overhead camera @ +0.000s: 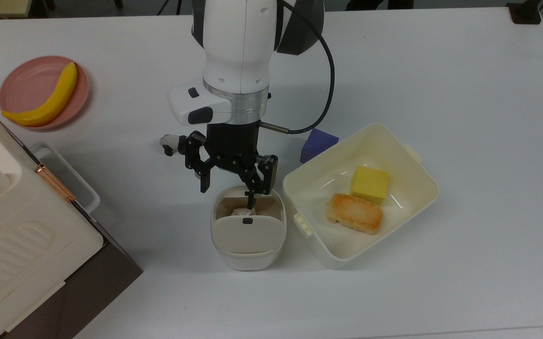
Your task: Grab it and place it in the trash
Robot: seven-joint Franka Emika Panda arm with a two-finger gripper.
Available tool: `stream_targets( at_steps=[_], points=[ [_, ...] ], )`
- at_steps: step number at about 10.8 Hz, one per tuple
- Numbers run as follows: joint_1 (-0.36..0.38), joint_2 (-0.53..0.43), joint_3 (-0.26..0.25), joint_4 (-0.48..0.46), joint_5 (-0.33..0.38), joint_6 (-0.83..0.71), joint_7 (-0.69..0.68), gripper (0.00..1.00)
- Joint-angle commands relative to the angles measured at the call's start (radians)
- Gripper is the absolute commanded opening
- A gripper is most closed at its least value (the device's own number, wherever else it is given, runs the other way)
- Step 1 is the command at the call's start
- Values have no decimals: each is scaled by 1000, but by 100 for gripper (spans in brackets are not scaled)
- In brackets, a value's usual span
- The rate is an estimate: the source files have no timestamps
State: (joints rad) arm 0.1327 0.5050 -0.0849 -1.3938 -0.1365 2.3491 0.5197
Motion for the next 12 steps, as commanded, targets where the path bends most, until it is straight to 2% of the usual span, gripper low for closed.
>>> stream_targets(
  at_steps=[1,2,4,6,8,10,12],
  points=[
    [8,-28,-9,6,-11,-16,26,100],
    [5,-63,-9,-10,-8,-81,22,100],
    [4,-141,-3,-14,-3,-324,-16,100],
    [1,-256,-6,-78,66,-514,-236,100],
    [-39,-376,-7,-171,112,-604,-396,100],
    [-48,-414,-7,-201,114,-646,-409,100],
    [-55,-399,-7,-202,112,-656,-394,100]
  ],
)
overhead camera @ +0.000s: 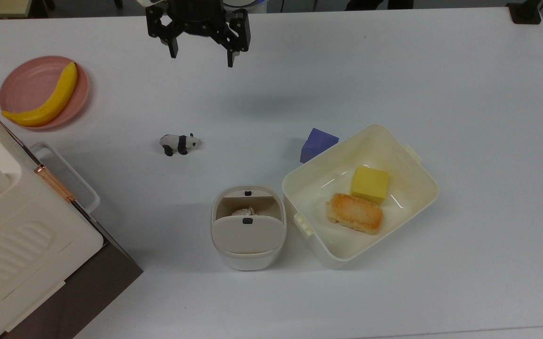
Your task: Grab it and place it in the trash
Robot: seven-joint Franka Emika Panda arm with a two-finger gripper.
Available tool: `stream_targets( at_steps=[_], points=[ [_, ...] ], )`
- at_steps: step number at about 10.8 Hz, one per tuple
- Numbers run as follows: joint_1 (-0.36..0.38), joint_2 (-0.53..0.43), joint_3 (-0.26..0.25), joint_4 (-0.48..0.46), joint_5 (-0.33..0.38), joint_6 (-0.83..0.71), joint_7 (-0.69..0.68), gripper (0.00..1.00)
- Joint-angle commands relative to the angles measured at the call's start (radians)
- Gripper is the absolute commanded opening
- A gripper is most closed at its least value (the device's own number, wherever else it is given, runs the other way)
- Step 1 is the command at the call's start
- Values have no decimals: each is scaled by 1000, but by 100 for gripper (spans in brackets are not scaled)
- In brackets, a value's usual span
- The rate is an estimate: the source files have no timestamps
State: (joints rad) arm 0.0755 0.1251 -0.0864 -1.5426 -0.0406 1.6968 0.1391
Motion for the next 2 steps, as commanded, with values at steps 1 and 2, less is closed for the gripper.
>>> stream_targets(
  at_steps=[1,2],
  points=[
    [1,-19,-6,-51,18,0,-3,100],
    [1,-19,-6,-48,16,3,5,100]
  ],
)
